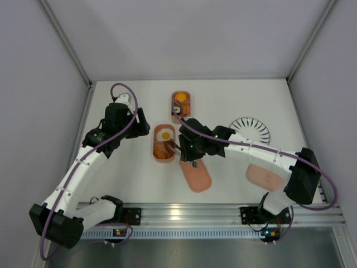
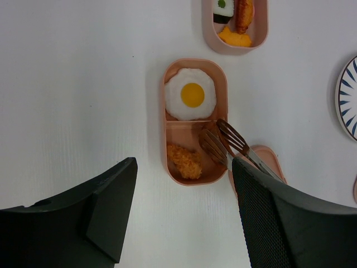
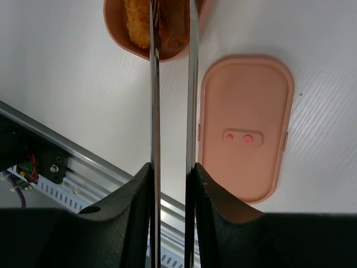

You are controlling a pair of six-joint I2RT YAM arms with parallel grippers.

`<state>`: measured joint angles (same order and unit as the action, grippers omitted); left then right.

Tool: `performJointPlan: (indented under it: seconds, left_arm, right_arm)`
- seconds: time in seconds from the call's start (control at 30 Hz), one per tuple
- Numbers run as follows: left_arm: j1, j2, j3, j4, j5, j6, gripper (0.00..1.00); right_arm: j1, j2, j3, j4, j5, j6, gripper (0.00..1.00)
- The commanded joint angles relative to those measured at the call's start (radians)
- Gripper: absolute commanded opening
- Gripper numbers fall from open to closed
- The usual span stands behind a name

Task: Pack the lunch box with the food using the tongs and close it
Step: Place the fake food in the packing box.

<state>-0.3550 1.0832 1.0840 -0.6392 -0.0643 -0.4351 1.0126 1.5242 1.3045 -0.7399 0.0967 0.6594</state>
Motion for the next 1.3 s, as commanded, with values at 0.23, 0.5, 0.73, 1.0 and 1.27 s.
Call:
performJointPlan:
  seconds: [0.23,0.5,0.73,1.0,1.27]
  left_arm:
    - [0.005,-0.02,0.017,0.015,0.001,0.01,0.74]
    - [0.005,-0.019,0.016,0.016,0.003,0.012,0.74]
    - [0.005,-0.02,0.016,0.016,0.004,0.012,0.74]
    - [0.005,-0.019,0.016,0.016,0.009,0.01,0.74]
    - [0.005,-0.02,0.017,0.015,0.006,0.01,0.74]
  right_arm:
    - [0.026,0.031,0.07,0.083,0.005,0.031,0.13]
    - [0.035,0.044,0.076,0.091,0.006,0.037,0.21]
    - [0.037,0.037,0.065,0.083,0.02,0.043,0.27]
    - [0.037,0.027,0.07,0.07,0.035,0.04,0.31]
    - [0.037,0.03,0.079,0.063,0.037,0.032,0.33]
